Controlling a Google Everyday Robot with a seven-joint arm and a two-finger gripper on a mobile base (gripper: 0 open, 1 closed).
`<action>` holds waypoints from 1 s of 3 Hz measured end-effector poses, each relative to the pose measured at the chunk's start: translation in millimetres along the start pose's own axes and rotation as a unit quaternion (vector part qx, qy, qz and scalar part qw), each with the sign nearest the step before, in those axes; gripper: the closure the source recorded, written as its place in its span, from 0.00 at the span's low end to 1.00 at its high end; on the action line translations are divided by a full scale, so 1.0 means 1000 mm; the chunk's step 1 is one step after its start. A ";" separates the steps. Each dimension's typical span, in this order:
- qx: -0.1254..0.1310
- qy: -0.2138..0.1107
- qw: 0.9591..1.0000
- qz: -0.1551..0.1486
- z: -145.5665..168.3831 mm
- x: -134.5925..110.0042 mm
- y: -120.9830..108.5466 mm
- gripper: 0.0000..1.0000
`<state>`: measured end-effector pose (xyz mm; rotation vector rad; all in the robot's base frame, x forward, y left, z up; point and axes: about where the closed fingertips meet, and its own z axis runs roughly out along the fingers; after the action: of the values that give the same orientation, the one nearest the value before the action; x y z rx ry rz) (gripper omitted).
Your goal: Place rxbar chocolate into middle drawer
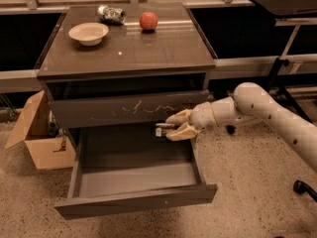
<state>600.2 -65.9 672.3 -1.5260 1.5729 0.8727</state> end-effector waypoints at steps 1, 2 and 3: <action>-0.012 -0.015 1.000 -0.007 0.025 0.038 -0.005 1.00; -0.016 -0.035 0.999 0.009 0.049 0.076 -0.015 1.00; -0.016 -0.035 0.999 0.009 0.049 0.076 -0.015 1.00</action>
Offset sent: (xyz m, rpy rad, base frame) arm 0.0365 0.0003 -0.1345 0.1129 0.0458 0.0014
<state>618.3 -59.7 582.4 -1.4895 1.5322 0.9555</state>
